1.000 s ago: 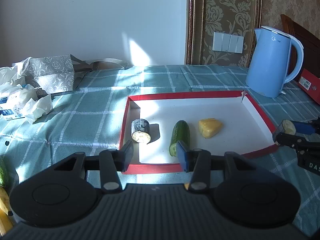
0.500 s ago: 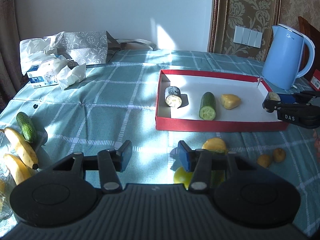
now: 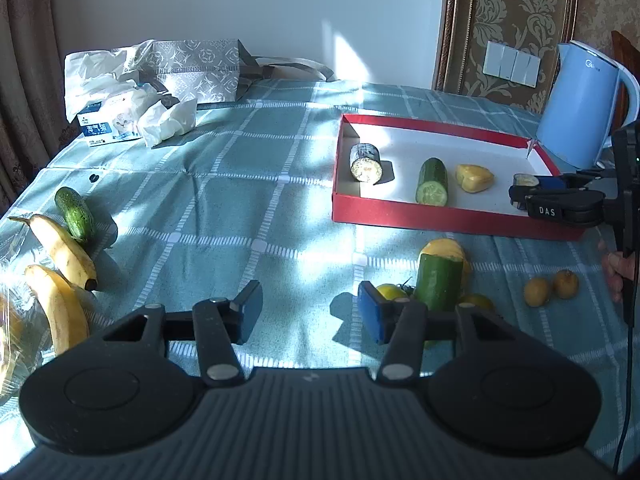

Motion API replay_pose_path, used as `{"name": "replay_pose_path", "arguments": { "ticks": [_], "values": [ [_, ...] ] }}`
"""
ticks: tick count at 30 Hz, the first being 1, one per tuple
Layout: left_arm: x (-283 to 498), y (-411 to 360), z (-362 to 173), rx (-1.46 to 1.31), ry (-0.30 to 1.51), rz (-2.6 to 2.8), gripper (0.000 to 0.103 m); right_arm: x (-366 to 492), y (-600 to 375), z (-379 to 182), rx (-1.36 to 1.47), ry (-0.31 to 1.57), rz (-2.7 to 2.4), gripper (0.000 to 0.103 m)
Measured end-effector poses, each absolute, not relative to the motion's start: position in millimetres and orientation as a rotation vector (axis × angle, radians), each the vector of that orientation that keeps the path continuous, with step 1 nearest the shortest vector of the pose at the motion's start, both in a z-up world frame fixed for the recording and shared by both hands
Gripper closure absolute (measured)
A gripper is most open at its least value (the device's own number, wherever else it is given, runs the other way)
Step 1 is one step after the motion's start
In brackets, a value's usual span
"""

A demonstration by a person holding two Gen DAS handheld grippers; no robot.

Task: Organize fruits
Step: 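Place eggplant slice in red box and open right tool while left tool withdraws, then withdraw right tool from red box, then move left tool to green tomato while right tool moves to brown pear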

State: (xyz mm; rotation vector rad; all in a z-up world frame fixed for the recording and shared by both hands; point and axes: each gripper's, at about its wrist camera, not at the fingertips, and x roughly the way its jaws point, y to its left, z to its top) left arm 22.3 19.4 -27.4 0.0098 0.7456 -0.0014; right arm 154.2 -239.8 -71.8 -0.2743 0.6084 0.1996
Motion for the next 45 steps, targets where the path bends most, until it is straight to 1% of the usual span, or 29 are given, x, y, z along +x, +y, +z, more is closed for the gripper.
{"name": "replay_pose_path", "arguments": {
  "ticks": [5, 8, 9, 10, 11, 12, 13, 16, 19, 21, 23, 25, 29, 36, 39, 41, 45],
  "values": [
    [17.9, 19.3, -29.5, 0.012, 0.754, 0.004, 0.051, 160.0, -238.4, -73.1, -0.257, 0.618, 0.209, 0.069],
    [16.3, 18.9, -30.9, 0.018, 0.759, -0.001, 0.051, 159.1, -240.9, -73.9, -0.238, 0.619, 0.206, 0.061],
    [15.8, 18.3, -31.1, 0.019, 0.761, -0.006, 0.051, 157.6, -241.9, -72.7, -0.232, 0.612, 0.209, 0.054],
    [15.4, 18.1, -31.2, 0.019, 0.761, -0.01, 0.05, 155.5, -242.6, -70.3, -0.226, 0.6, 0.212, 0.043],
    [15.1, 17.8, -31.3, 0.019, 0.761, -0.015, 0.05, 152.7, -243.4, -67.0, -0.226, 0.581, 0.213, 0.037],
    [15.0, 17.2, -31.4, 0.021, 0.762, -0.02, 0.05, 149.3, -243.4, -63.2, -0.232, 0.561, 0.214, 0.028],
    [14.8, 16.7, -31.4, 0.022, 0.762, -0.024, 0.05, 144.7, -243.0, -57.9, -0.245, 0.535, 0.212, 0.027],
    [14.3, 15.3, -30.8, 0.023, 0.761, -0.043, 0.049, 126.5, -246.2, -44.0, -0.258, 0.489, 0.208, 0.027],
    [13.0, 13.3, -31.7, 0.026, 0.761, -0.066, 0.049, 96.9, -257.2, -36.4, -0.221, 0.49, 0.218, 0.027],
    [12.7, 12.1, -33.5, 0.033, 0.763, -0.08, 0.049, 76.3, -262.3, -38.7, -0.22, 0.507, 0.218, 0.027],
    [13.4, 10.1, -36.6, 0.041, 0.765, -0.098, 0.044, 56.1, -267.2, -43.2, -0.214, 0.532, 0.216, 0.027],
    [15.4, 8.4, -39.9, 0.056, 0.763, -0.118, 0.044, 37.5, -269.5, -49.5, -0.211, 0.563, 0.215, 0.027],
    [21.4, 2.2, -51.1, 0.083, 0.751, -0.161, 0.044, 7.4, -266.0, -61.3, -0.227, 0.564, 0.202, 0.028],
    [31.3, -5.6, -64.8, 0.127, 0.696, -0.208, 0.044, -10.8, -257.9, -76.7, -0.194, 0.558, 0.172, 0.028],
    [35.3, -2.4, -67.0, 0.113, 0.688, -0.223, 0.042, -15.1, -254.1, -79.7, -0.175, 0.557, 0.162, 0.028],
    [35.8, -0.6, -68.4, 0.115, 0.683, -0.227, 0.038, -16.6, -251.9, -80.8, -0.176, 0.555, 0.16, 0.028],
    [33.5, -0.8, -68.8, 0.129, 0.673, -0.225, 0.038, -18.9, -248.5, -82.7, -0.17, 0.55, 0.151, 0.028]
  ]
}}
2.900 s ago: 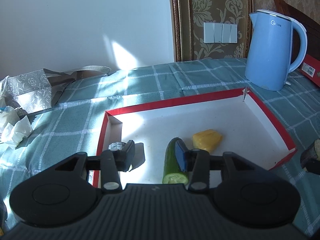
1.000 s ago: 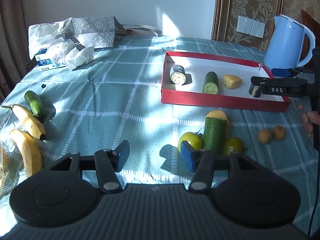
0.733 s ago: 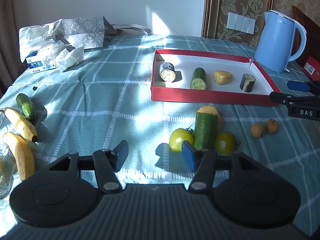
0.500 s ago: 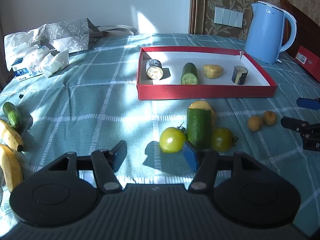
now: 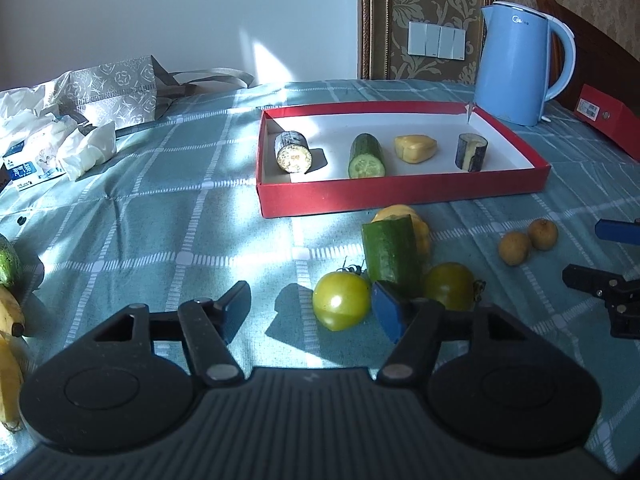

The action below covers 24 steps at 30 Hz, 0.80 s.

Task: Organize fruits
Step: 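Move left tool to green tomato while right tool moves to brown pear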

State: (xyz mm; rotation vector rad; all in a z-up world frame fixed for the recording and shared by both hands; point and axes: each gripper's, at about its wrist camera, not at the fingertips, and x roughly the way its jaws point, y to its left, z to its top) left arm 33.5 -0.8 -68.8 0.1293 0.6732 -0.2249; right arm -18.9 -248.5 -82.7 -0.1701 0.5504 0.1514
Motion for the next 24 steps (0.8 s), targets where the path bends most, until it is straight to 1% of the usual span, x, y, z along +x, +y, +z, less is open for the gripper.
{"name": "replay_pose_path", "arguments": {
  "ticks": [1, 4, 5, 15, 19, 24],
  "values": [
    [33.2, -2.1, -68.6, 0.133, 0.67, -0.227, 0.041, -19.6, -247.8, -83.0, -0.169, 0.549, 0.149, 0.028],
    [31.6, -3.9, -67.0, 0.135, 0.673, -0.257, 0.055, -19.3, -246.5, -83.3, -0.166, 0.55, 0.145, 0.028],
    [30.3, -3.5, -66.5, 0.134, 0.677, -0.265, 0.056, -19.8, -246.4, -82.8, -0.165, 0.547, 0.144, 0.028],
    [30.6, 0.4, -67.7, 0.124, 0.671, -0.26, 0.057, -23.2, -241.2, -81.8, -0.183, 0.55, 0.157, 0.028],
    [28.2, 9.9, -67.7, 0.114, 0.668, -0.264, 0.053, -25.3, -239.9, -79.3, -0.184, 0.54, 0.159, 0.028],
    [30.6, -1.0, -67.5, 0.183, 0.646, -0.263, 0.053, -23.5, -238.9, -79.2, -0.191, 0.546, 0.16, 0.028]
  ]
}}
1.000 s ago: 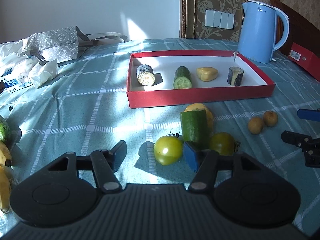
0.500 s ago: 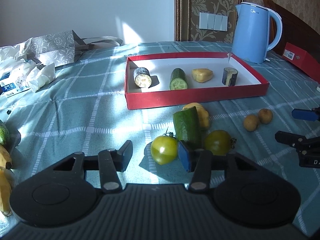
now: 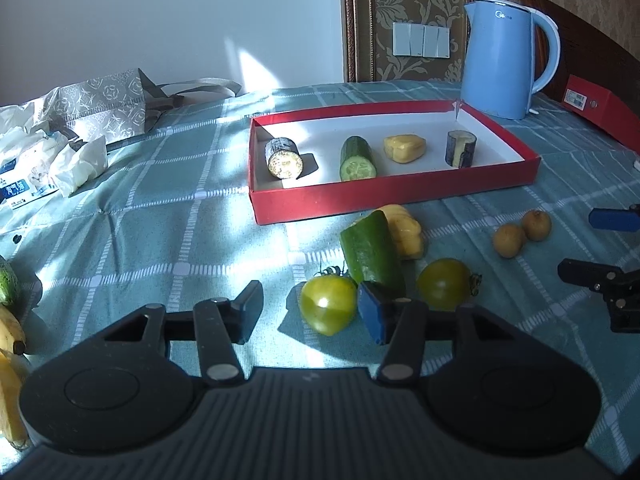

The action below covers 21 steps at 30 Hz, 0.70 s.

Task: Organize fruits
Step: 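Move left tool to green tomato while right tool moves to brown pear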

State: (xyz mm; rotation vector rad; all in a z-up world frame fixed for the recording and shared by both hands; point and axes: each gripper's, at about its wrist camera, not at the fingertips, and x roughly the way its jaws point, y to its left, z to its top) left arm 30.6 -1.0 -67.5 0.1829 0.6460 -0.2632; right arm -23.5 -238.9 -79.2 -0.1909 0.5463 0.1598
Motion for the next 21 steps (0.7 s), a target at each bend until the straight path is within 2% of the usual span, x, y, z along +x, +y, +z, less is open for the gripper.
{"name": "replay_pose_path", "arguments": {
  "ticks": [3, 8, 12, 21],
  "values": [
    [30.5, 3.0, -64.4, 0.204, 0.639, -0.25, 0.051, -24.4, -239.5, -76.9, -0.19, 0.541, 0.162, 0.028],
    [33.3, -0.8, -66.7, 0.182, 0.652, -0.259, 0.054, -23.3, -241.0, -77.3, -0.186, 0.544, 0.157, 0.028],
    [33.1, -7.7, -67.1, 0.172, 0.642, -0.274, 0.051, -22.9, -240.9, -75.8, -0.193, 0.542, 0.16, 0.028],
    [31.5, -1.0, -76.5, 0.153, 0.682, -0.258, 0.051, -22.0, -243.4, -73.2, -0.196, 0.537, 0.151, 0.028]
  ]
}}
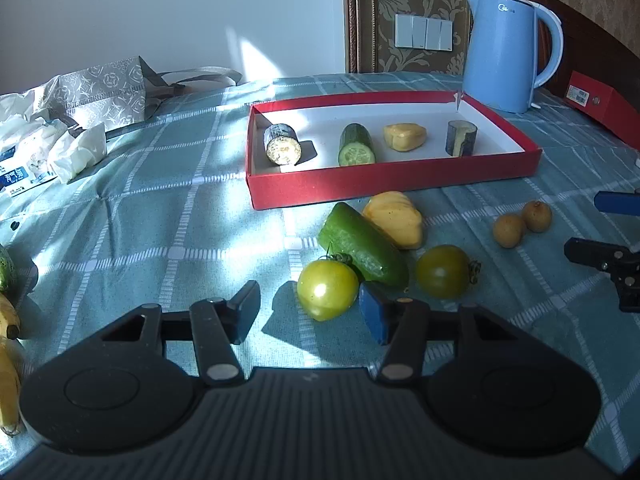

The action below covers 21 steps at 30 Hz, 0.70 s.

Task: Organize fruits
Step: 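Move left tool to green tomato while right tool moves to brown pear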

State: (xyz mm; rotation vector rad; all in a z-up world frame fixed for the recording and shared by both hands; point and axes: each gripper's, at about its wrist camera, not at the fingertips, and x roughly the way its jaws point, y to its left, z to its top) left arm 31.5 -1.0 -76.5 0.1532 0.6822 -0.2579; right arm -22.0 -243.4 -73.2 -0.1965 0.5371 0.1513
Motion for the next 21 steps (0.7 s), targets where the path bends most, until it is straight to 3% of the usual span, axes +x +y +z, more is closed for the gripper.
{"name": "replay_pose_path", "arguments": {
  "ticks": [6, 9, 11, 13, 21],
  "values": [
    [36.4, -9.8, -78.9, 0.169, 0.677, -0.287, 0.051, -21.8, -242.1, -73.1, -0.207, 0.541, 0.157, 0.028],
    [39.2, -11.3, -82.6, 0.167, 0.691, -0.289, 0.056, -22.9, -242.1, -73.8, -0.211, 0.546, 0.157, 0.028],
    [39.6, -10.6, -84.1, 0.161, 0.69, -0.274, 0.068, -23.5, -242.8, -73.6, -0.209, 0.546, 0.154, 0.028],
    [40.3, -9.3, -83.9, 0.152, 0.69, -0.266, 0.072, -23.9, -243.5, -73.6, -0.208, 0.546, 0.15, 0.028],
    [39.5, -12.3, -84.6, 0.161, 0.677, -0.235, 0.072, -23.8, -244.6, -74.2, -0.205, 0.547, 0.151, 0.028]
  ]
}}
